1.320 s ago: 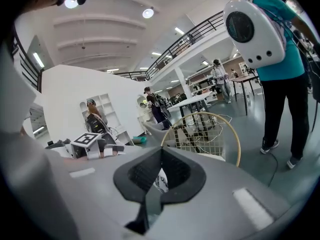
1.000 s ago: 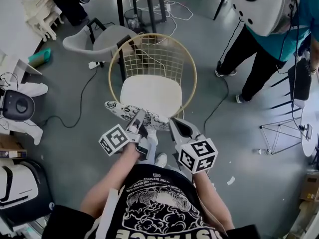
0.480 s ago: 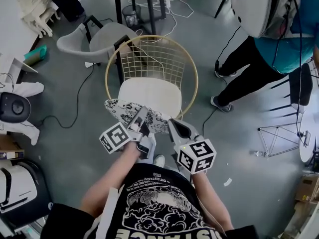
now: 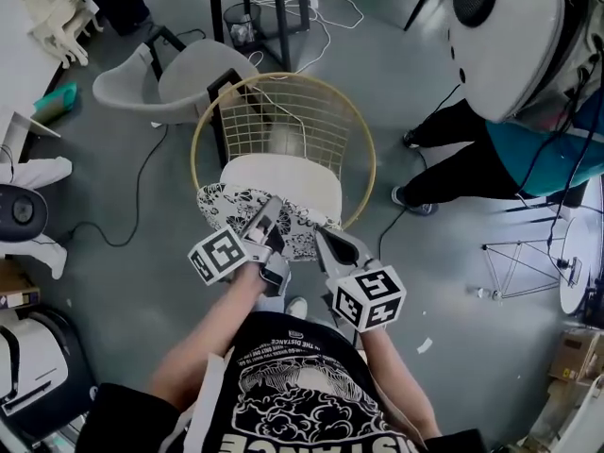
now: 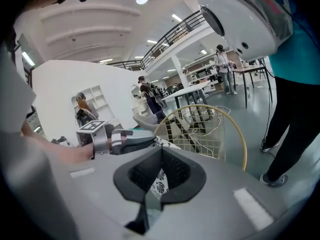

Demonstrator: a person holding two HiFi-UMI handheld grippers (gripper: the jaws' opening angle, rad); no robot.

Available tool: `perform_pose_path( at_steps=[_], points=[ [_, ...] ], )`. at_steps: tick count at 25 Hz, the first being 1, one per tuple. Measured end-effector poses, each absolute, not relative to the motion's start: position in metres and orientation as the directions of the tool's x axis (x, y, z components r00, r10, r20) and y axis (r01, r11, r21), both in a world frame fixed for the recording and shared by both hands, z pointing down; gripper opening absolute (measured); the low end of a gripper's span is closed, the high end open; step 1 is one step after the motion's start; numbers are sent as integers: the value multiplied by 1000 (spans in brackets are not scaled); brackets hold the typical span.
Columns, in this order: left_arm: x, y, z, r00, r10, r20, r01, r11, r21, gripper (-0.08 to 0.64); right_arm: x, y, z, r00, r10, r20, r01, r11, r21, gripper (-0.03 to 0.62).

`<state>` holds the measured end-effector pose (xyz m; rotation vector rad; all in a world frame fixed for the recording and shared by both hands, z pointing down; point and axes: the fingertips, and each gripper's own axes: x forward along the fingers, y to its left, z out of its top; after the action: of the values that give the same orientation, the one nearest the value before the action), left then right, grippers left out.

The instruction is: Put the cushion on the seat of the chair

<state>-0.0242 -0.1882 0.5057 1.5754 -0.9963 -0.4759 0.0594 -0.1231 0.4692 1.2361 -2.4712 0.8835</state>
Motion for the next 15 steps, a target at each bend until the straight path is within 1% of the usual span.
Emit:
perform_pose_path(
  at_steps=[15],
  points=[
    [-19, -245, 540, 606, -761, 231, -305, 46, 951, 15, 42, -171, 492, -607, -597, 525, -795, 441, -417, -12]
  ],
)
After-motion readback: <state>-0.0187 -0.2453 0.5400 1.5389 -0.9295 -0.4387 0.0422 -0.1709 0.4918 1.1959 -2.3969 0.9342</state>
